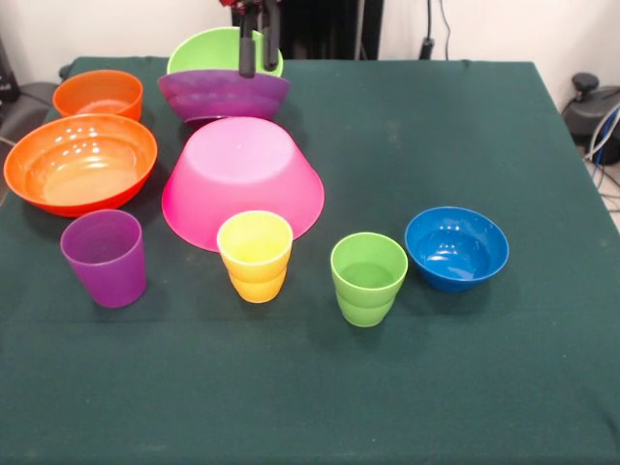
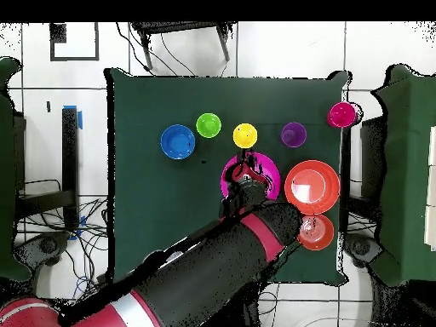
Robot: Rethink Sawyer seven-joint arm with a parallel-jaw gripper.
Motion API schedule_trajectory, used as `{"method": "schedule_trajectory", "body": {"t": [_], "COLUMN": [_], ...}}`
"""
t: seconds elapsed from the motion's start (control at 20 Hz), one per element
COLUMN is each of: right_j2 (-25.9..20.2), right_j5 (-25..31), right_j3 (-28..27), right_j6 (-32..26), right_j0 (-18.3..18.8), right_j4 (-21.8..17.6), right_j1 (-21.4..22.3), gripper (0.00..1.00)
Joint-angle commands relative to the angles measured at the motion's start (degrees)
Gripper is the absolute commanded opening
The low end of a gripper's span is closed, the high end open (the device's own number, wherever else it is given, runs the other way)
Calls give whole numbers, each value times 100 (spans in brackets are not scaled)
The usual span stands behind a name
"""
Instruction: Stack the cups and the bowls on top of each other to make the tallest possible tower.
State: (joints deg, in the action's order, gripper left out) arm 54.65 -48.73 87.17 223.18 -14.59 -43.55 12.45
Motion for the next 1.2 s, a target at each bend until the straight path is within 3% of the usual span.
{"method": "schedule_trajectory", "body": {"t": [0.05,0.2,0.35,0.85,1.2], "right_j2": [-1188,-1243,-1505,-1693,-1689], "right_j5": [723,732,652,481,698], "right_j3": [391,480,520,832,992], "right_j6": [-55,-65,371,-364,104], "right_j0": [56,54,155,324,321], "right_j4": [-165,-86,-363,488,-281], "right_j1": [-103,-77,2,-199,264], "gripper": [100,100,100,100,100]}}
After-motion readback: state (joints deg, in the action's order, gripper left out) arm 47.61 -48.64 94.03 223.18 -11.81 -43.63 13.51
